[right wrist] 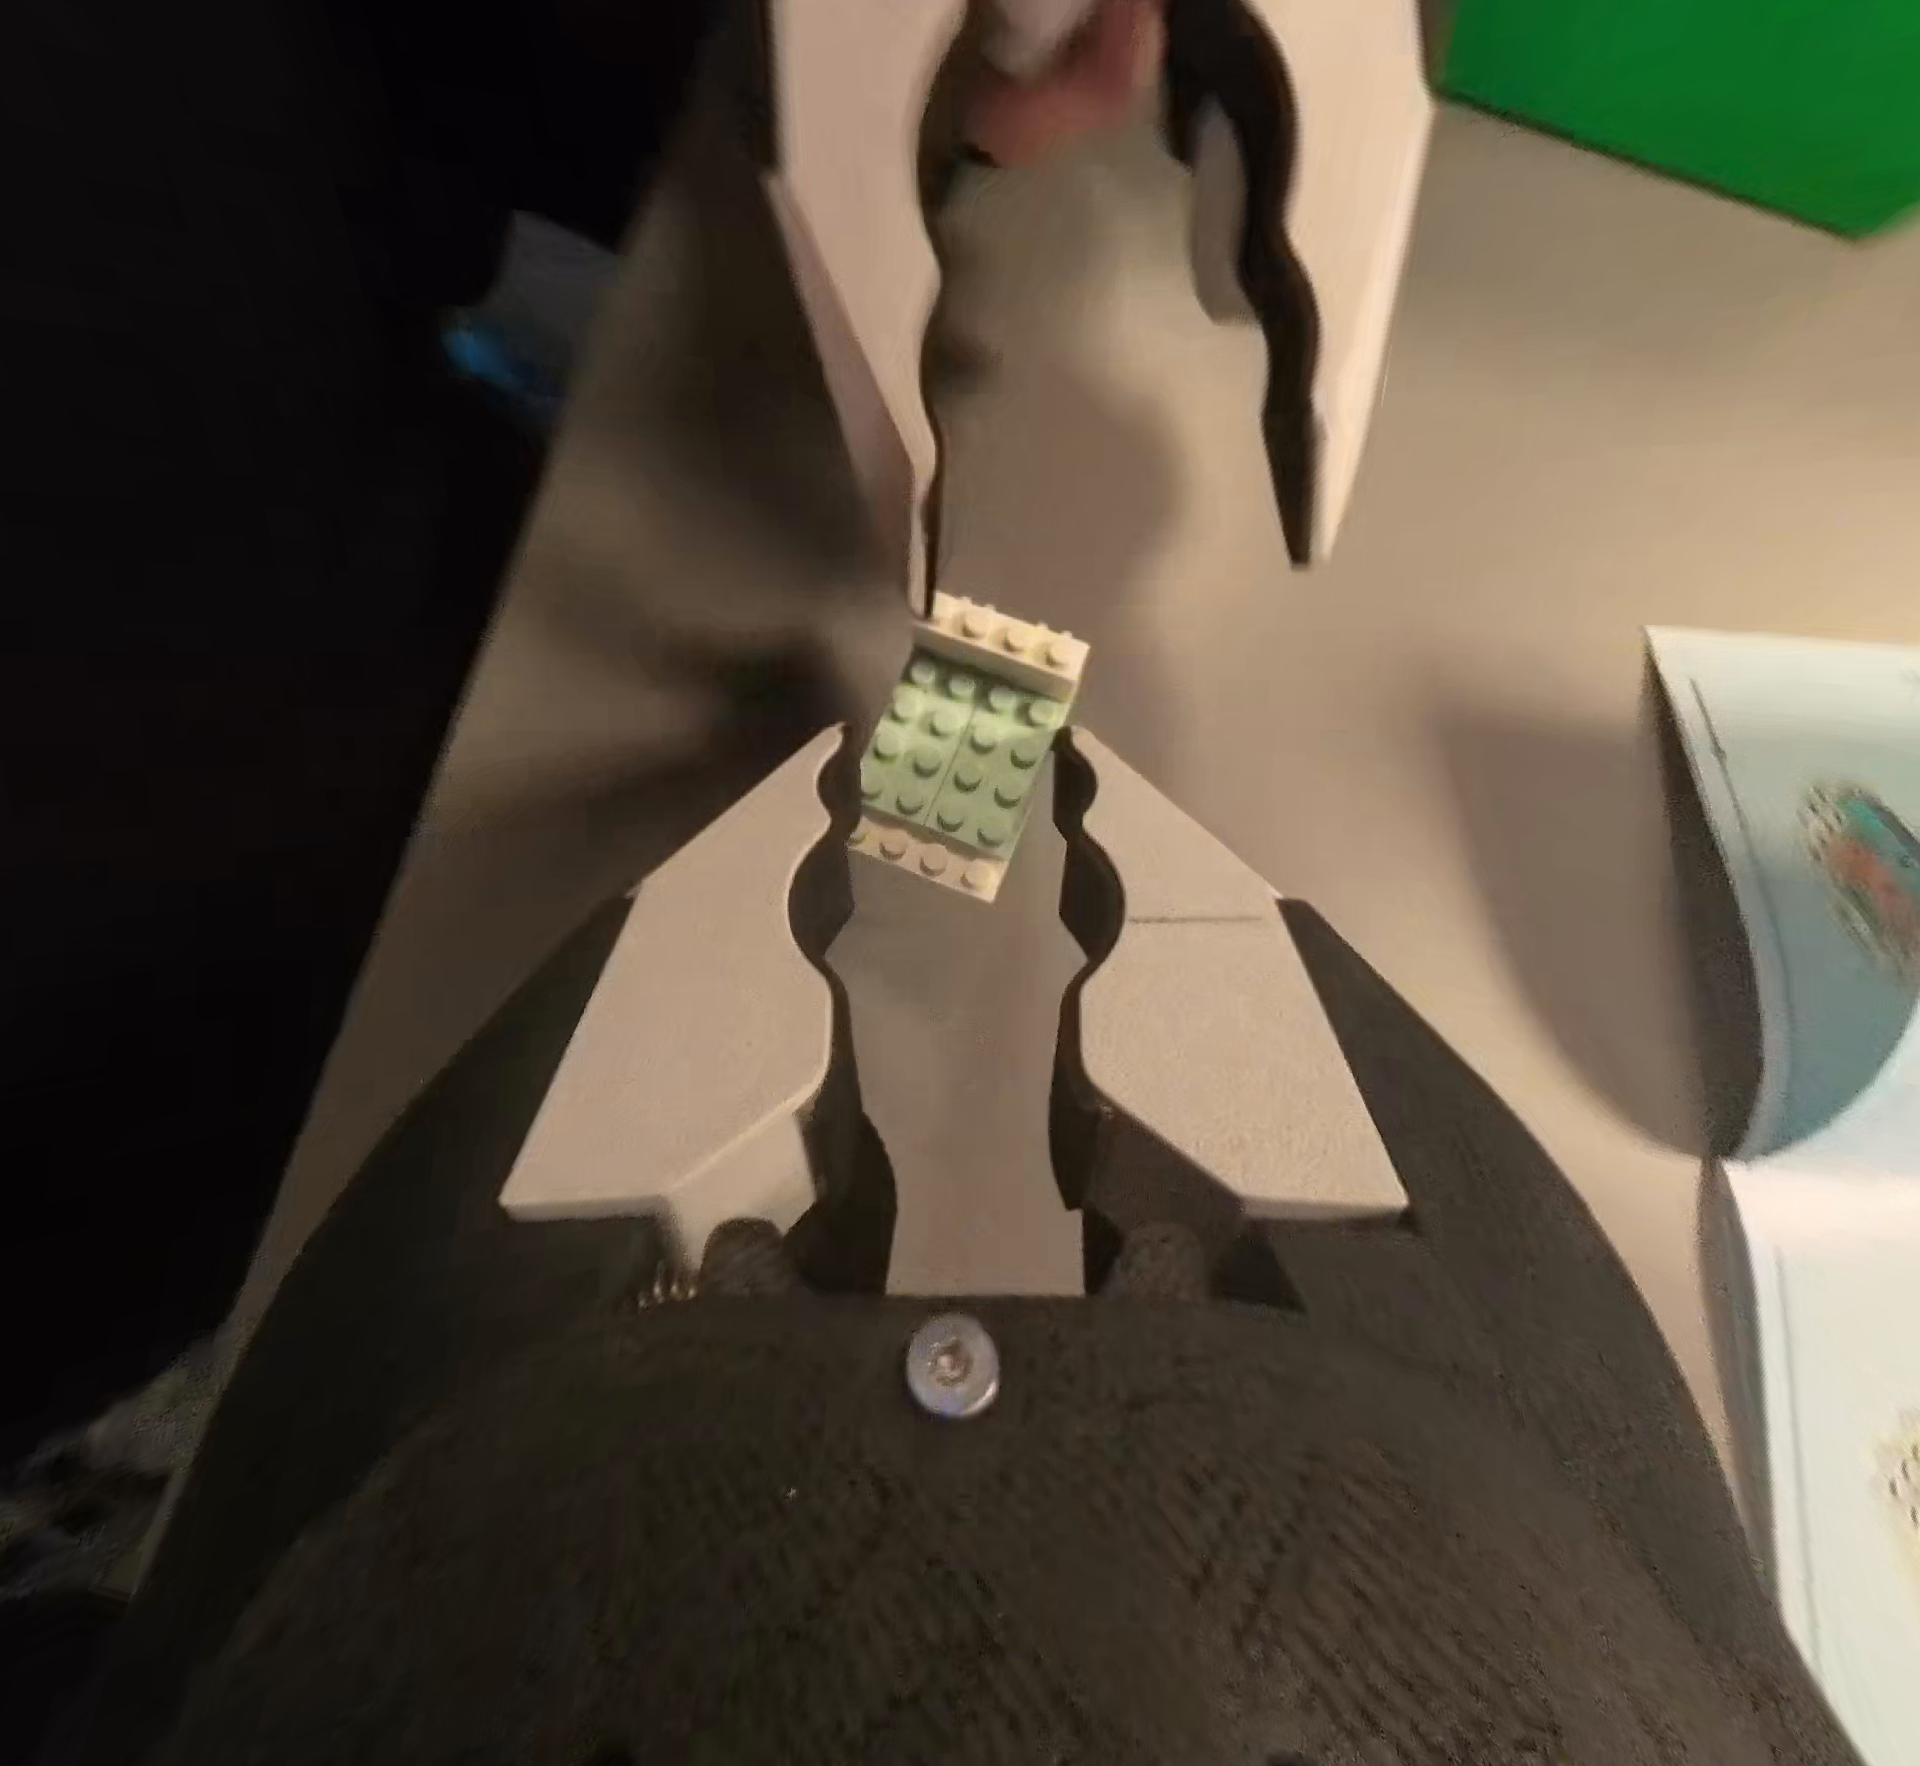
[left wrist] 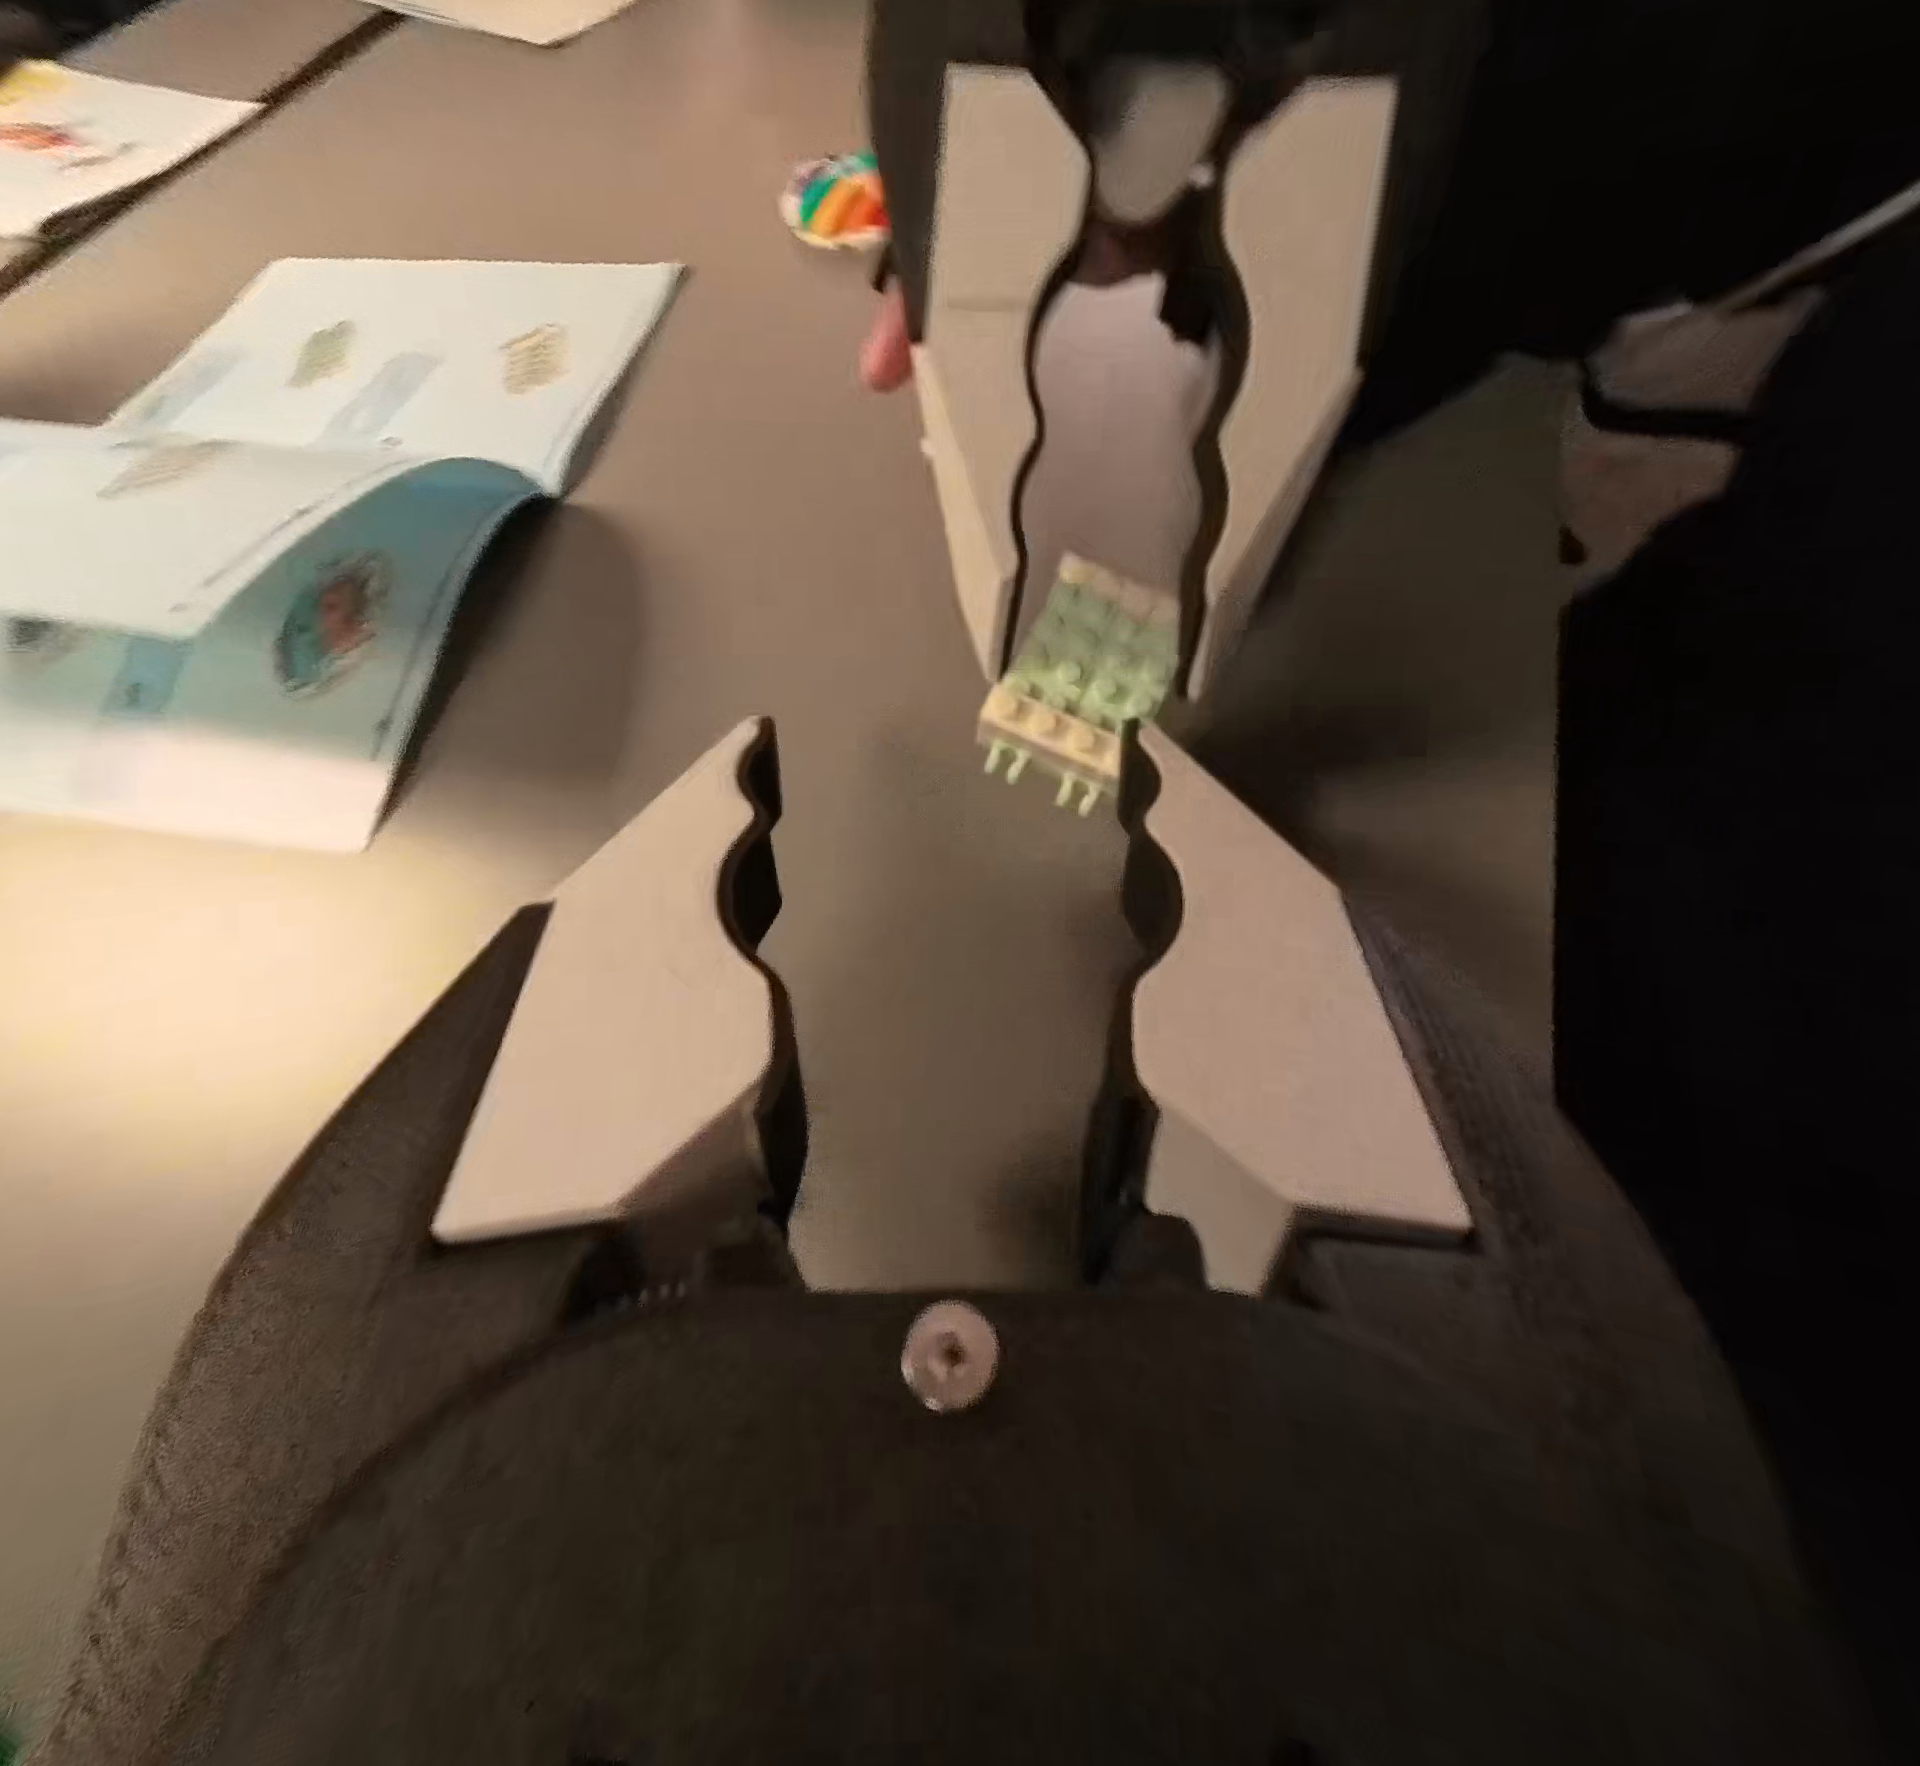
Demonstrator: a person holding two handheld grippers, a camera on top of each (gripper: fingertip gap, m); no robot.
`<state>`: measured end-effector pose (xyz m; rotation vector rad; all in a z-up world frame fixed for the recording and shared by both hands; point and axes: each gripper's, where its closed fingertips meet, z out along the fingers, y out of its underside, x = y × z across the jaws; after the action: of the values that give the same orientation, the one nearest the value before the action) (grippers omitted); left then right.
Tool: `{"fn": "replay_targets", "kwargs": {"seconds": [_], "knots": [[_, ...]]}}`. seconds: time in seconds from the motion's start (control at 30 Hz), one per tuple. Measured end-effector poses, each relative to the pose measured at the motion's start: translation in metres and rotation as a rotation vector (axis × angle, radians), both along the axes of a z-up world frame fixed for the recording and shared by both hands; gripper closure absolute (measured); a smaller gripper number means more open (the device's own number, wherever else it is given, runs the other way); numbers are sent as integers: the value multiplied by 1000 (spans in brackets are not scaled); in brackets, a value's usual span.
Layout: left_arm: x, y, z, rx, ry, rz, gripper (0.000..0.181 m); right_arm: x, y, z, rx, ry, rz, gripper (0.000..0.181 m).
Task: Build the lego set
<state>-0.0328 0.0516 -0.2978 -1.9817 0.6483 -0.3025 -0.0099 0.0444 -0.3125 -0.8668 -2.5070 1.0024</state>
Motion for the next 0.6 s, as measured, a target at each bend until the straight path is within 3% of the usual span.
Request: {"fn": "replay_targets", "kwargs": {"seconds": [0.17,0.37,0.5,0.6], "knots": [[35,-8,2,-24,-86,-212,127,14,3,12,-17,-8,66,150],[42,-3,-2,-44,-113,-222,127,15,7,19,-75,23,41,150],[45,1,5,10,-134,-222,129,12,10,31,-221,58,-9,150],[44,5,13,51,-165,-213,143,14,8,42,-340,89,-13,150]]}}
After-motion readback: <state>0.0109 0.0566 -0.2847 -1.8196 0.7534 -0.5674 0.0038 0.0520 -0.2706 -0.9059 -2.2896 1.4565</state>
